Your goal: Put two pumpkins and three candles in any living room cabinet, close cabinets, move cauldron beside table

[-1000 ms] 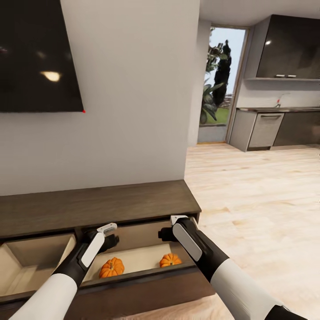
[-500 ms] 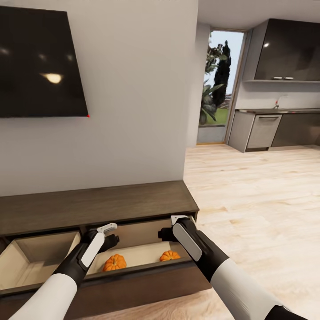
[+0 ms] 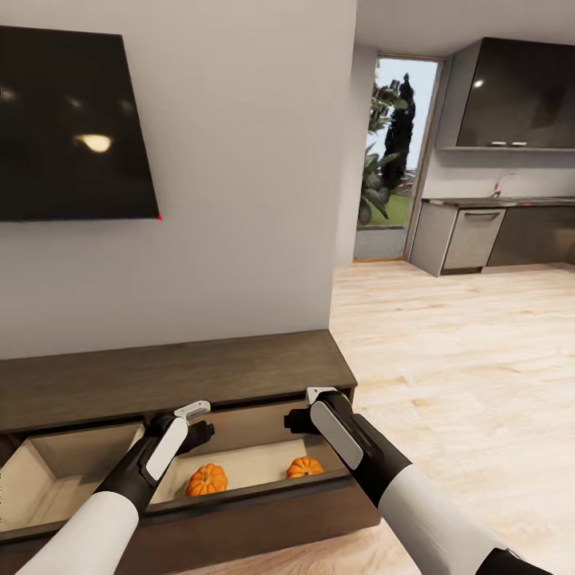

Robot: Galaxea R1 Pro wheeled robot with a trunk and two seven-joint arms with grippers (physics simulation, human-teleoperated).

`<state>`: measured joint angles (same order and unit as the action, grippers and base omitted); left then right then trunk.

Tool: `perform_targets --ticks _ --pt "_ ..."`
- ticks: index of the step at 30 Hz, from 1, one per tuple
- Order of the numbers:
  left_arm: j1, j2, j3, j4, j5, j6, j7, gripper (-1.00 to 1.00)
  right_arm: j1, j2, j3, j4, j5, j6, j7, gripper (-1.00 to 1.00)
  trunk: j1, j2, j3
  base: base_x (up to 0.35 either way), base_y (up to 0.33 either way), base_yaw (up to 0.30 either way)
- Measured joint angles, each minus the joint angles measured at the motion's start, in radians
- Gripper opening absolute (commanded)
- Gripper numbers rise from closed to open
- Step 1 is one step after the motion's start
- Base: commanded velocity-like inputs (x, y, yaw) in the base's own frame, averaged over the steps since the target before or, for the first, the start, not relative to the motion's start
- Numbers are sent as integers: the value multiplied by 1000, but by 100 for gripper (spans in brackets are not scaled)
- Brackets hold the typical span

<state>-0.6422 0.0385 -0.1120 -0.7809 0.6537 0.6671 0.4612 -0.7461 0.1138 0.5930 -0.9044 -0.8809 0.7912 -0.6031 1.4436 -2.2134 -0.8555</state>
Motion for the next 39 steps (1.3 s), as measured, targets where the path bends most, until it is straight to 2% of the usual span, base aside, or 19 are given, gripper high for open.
perform_targets --ticks 7,21,39 --pt "0 0 -2 0 -1 0 0 100 0 0 0 -1 0 0 -1 100 -26 49 22 -191 0 0" --pt "0 -1 -7 -1 -1 -1 0 100 0 0 0 -1 0 -2 -2 100 -26 49 26 -320 -10 160" --pt "0 0 -9 -1 -7 0 0 100 0 0 0 -1 0 -1 -2 100 -27 49 26 -254 -141 7"
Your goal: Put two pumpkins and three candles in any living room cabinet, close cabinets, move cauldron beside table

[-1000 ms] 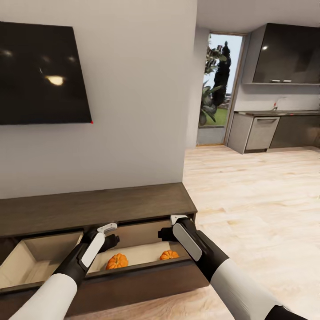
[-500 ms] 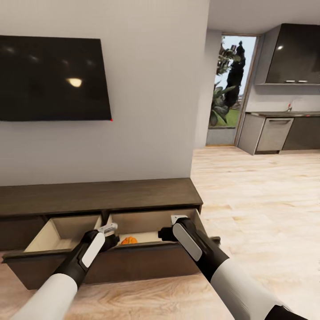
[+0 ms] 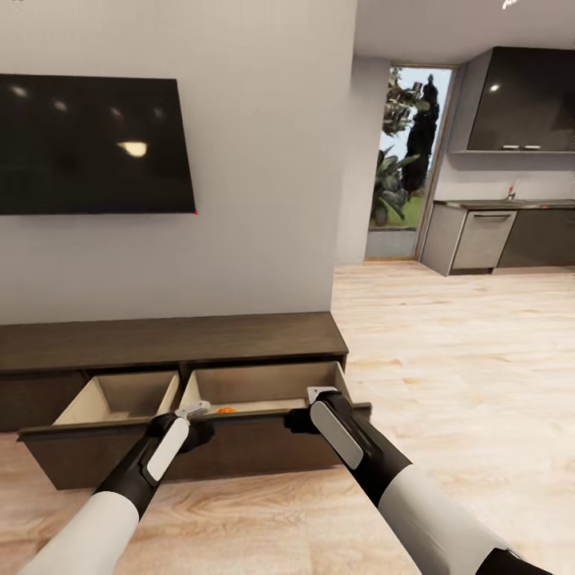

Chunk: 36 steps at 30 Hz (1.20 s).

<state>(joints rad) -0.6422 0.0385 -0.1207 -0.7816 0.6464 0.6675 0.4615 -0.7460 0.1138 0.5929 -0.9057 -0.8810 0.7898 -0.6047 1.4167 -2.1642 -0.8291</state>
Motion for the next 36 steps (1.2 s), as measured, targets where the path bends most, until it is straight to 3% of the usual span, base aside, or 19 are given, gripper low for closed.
perform_targets --ticks 9,18,36 --pt "0 0 0 -1 3 0 0 100 0 0 0 0 0 0 0 100 0 0 0 -10 -8 0" --pt "0 0 3 -61 6 0 0 100 0 0 0 0 -1 0 0 100 34 -63 -28 0 0 0" --pt "0 0 -1 -65 5 0 0 100 0 -3 0 0 0 -5 2 100 103 -189 -85 -70 0 0"
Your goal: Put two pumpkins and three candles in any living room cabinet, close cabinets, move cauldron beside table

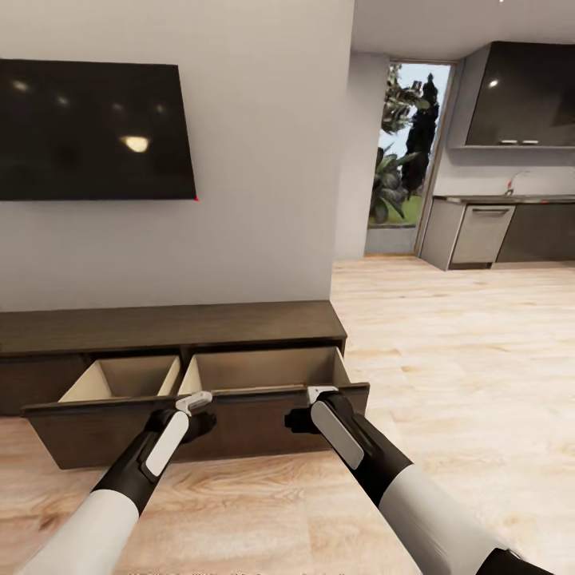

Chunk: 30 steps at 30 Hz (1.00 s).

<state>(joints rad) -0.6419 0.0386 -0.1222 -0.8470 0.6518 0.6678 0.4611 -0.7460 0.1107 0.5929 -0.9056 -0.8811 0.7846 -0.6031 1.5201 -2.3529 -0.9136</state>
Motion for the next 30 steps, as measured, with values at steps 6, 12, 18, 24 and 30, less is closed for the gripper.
perform_targets --ticks 6,12,18,24,30 --pt "0 0 0 -1 -4 -1 0 100 0 -1 0 0 1 0 0 100 23 -42 -19 -8 0 0" --pt "1 1 -1 -2 -10 -2 0 100 0 -2 0 0 6 -34 5 100 46 -84 -38 0 0 0" --pt "3 3 -2 -1 -12 -8 -1 100 0 -3 11 2 16 -110 55 100 69 -126 -56 0 0 0" --pt "8 5 -3 8 -63 -35 2 100 0 -4 126 3 10 -323 75 100 82 -147 -77 0 0 0" --pt "14 2 -6 26 -140 -169 -9 100 4 -5 182 5 8 -427 75 100 84 -149 -101 0 0 0"
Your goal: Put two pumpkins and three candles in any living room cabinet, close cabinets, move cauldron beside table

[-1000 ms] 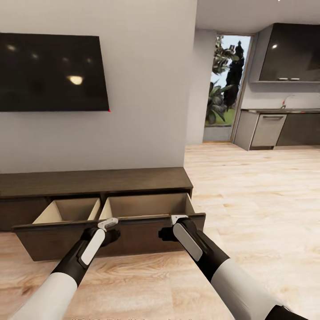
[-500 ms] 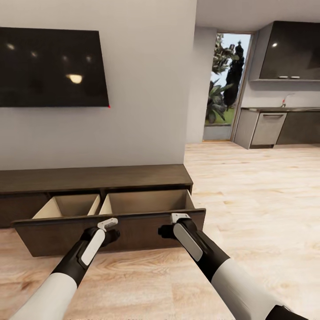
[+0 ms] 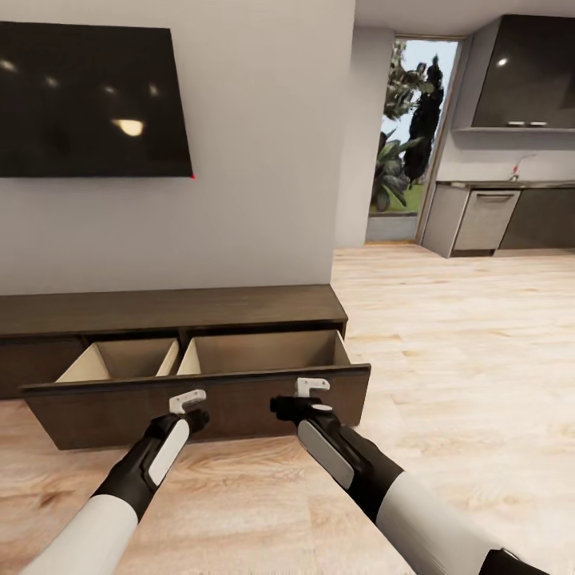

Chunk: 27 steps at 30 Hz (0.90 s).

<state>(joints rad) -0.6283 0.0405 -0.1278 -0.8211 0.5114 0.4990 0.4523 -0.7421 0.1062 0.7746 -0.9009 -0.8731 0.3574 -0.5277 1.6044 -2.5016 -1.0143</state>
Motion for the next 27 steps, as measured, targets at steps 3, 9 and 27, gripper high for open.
perform_targets --ticks 3,9,27 --pt "0 -2 -9 13 -9 -54 -2 100 1 0 5 2 0 -16 -1 100 1 -1 -12 0 0 0" --pt "0 -2 -55 20 -9 -103 -2 100 1 2 7 24 0 -38 -2 100 4 -2 -35 0 0 0" --pt "0 -3 -126 108 -7 -284 0 100 4 1 9 101 36 -186 -2 100 12 -6 -104 0 0 0"
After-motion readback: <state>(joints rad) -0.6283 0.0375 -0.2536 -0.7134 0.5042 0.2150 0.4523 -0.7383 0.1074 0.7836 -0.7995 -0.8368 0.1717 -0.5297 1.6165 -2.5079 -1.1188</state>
